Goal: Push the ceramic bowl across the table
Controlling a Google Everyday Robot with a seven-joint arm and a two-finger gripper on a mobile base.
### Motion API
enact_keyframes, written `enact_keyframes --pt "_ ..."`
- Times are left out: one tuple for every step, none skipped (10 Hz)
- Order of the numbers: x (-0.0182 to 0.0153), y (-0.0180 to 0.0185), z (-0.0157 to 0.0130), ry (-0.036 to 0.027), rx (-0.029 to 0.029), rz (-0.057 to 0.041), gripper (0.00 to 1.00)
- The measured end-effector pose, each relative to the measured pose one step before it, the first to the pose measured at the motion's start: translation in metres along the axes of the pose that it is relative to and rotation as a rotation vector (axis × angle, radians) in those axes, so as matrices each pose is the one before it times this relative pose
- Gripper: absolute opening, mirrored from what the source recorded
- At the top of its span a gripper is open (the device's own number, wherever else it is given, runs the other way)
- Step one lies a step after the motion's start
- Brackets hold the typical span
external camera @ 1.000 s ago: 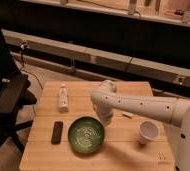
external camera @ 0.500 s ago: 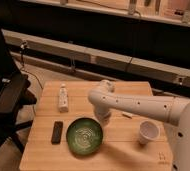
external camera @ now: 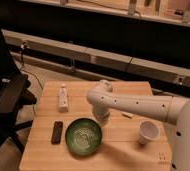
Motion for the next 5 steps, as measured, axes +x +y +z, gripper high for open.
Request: enact_keyframes --pt "-0.00175 -0.00104 -0.0002 -0.00038 -0.00013 -0.00696 0.0" --pt "-0.00212 -0.00131 0.00005 -0.00092 -0.00025 -0.00788 0.0" --pt "-0.00155 -0.00065 -0.00014 -0.00141 -0.00029 -0.00587 0.0" --pt "-0.00041 -0.00032 0.00006 -0.00014 -0.00003 -0.00422 0.0" --pt "-0.00039 -0.00029 -0.00008 -0.00038 0.00027 -0.0051 0.0"
